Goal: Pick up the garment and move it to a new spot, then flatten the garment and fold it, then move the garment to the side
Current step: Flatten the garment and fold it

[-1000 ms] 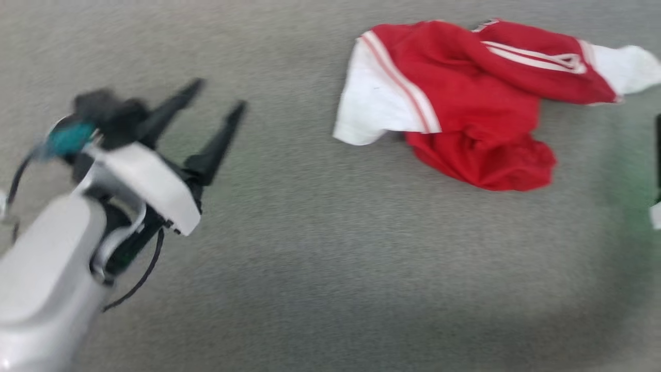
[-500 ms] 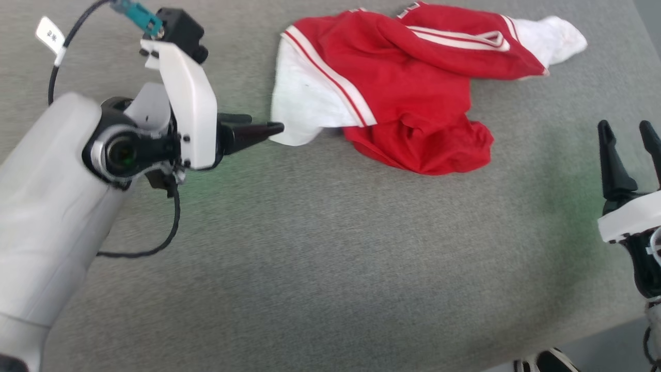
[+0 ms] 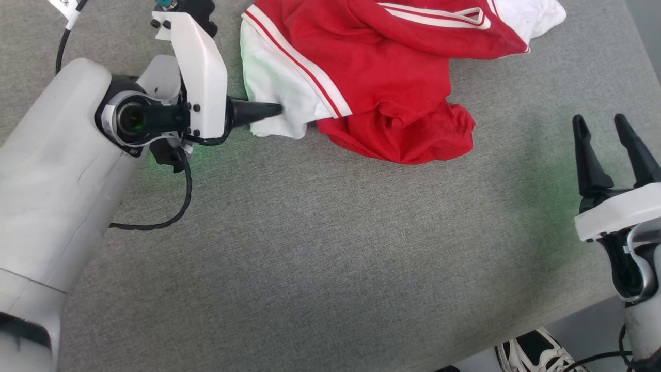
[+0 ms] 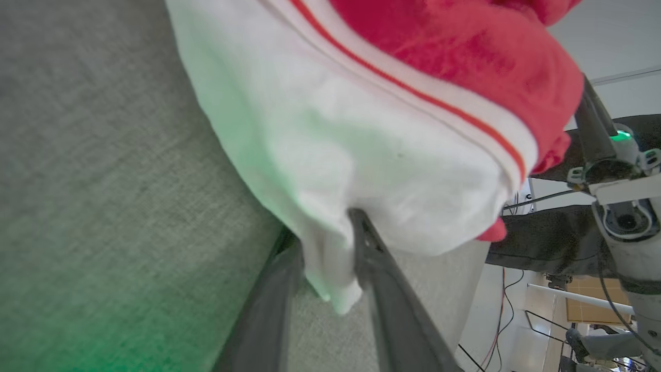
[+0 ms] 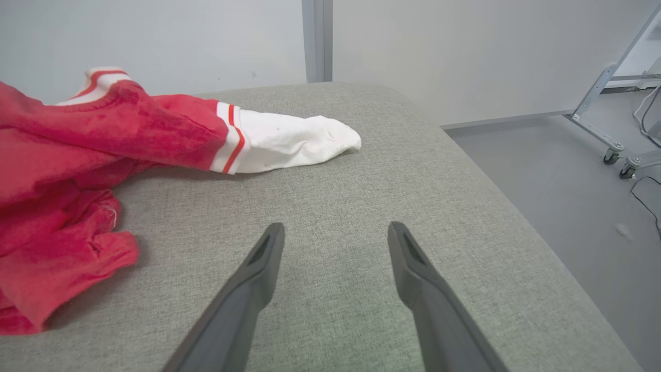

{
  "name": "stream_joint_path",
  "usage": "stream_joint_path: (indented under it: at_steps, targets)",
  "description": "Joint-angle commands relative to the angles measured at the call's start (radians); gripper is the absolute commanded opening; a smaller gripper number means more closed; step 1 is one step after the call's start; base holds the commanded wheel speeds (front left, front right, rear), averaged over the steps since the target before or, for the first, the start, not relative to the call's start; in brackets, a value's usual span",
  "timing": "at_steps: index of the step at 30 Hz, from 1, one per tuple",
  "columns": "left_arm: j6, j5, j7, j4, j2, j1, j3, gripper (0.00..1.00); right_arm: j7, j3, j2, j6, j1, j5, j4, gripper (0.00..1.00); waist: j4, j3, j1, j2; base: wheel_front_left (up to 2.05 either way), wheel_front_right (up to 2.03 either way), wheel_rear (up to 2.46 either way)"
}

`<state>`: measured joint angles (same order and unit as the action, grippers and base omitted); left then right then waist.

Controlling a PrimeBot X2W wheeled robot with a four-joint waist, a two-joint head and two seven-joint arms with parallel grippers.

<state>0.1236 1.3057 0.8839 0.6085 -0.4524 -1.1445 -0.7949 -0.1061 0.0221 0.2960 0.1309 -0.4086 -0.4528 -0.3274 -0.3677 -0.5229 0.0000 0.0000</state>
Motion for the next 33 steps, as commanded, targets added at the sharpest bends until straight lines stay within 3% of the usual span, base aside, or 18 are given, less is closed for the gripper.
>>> stream_joint_path:
  at_steps: [1,8,15,21,25,32,33]
  targets:
    - [0.004,0.001,0.014,0.021,0.004,0.013,-0.016,0.00,0.005,0.010,-0.004,0.000,0.010,0.007,0.015,1.00,0.005,0.001,0.0000,0.0000,0.00,0.00,0.00]
    - [0.007,0.011,-0.046,-0.027,-0.047,-0.012,0.004,0.00,0.030,0.050,-0.003,0.000,0.047,0.038,0.065,1.00,0.075,0.039,0.0000,0.0000,0.00,0.00,0.00]
    - [0.008,-0.038,-0.095,-0.099,-0.206,-0.026,0.002,0.00,0.071,0.063,-0.009,0.000,0.064,0.054,0.120,1.00,0.142,0.064,0.0000,0.0000,0.00,0.00,0.00]
    - [0.008,-0.094,-0.121,-0.065,-0.298,-0.010,-0.028,0.00,0.094,0.062,-0.017,0.000,0.071,0.062,0.151,1.00,0.152,0.065,0.0000,0.0000,0.00,0.00,0.00]
    - [0.008,-0.122,-0.154,-0.007,-0.314,0.008,-0.043,0.00,0.101,0.073,-0.016,0.000,0.083,0.063,0.164,1.00,0.148,0.062,0.0000,0.0000,0.00,0.00,0.00]
    - [0.008,-0.125,-0.216,0.042,-0.291,0.034,-0.053,0.00,0.113,0.084,-0.018,0.000,0.098,0.067,0.181,1.00,0.144,0.062,0.0000,0.0000,0.00,0.00,0.00]
    - [0.008,-0.130,-0.230,0.044,-0.288,0.038,-0.058,0.09,0.115,0.085,-0.018,0.000,0.101,0.068,0.182,1.00,0.145,0.063,0.0000,0.0000,0.00,0.00,0.00]
